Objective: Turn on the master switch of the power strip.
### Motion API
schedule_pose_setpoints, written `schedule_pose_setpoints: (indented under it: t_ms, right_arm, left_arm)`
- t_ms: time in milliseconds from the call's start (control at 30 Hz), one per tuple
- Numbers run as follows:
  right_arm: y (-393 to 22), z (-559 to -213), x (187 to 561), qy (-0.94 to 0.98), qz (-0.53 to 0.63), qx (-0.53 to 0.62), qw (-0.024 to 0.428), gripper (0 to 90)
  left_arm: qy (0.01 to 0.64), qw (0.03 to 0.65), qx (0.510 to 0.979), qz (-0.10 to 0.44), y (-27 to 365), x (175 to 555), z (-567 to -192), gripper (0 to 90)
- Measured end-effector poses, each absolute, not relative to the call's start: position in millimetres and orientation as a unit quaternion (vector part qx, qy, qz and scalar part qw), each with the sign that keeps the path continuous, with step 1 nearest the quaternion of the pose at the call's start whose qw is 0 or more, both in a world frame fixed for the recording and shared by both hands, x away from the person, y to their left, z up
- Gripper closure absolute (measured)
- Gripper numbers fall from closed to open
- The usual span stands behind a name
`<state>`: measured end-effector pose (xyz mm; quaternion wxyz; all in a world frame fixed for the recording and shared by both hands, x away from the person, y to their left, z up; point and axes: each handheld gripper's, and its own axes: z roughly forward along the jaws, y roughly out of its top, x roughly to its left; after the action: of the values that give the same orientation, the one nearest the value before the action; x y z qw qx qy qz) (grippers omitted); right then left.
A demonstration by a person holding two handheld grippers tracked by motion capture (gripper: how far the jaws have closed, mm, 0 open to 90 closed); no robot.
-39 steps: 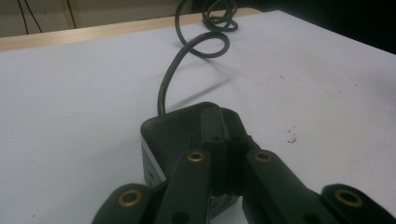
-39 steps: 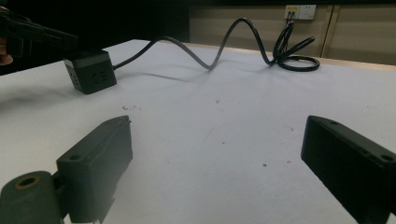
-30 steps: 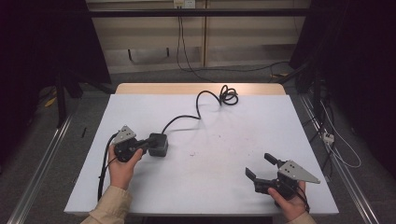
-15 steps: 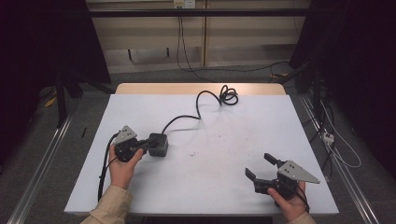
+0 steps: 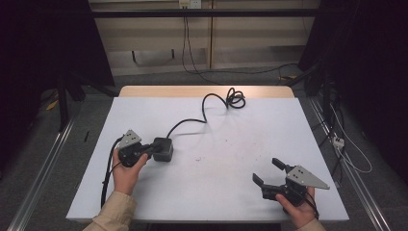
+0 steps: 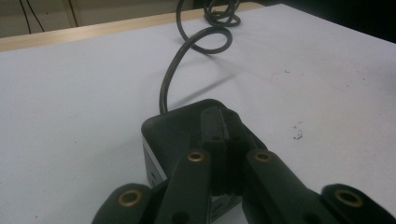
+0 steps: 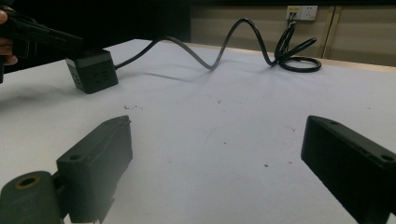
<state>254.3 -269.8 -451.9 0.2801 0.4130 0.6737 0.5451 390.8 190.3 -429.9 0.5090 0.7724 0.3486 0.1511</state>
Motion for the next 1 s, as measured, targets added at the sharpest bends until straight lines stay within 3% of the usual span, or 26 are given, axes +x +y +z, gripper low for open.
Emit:
schedule_pose_setpoints:
  t_ms: [1000]
  right_arm:
    - [-269.6, -452.2, 254.3, 0.674, 0.545, 0.413, 0.279, 8.5]
  left_arm:
    - [0.354, 0.511, 0.77, 0.146, 191.1, 391.0, -432.2, 90.0]
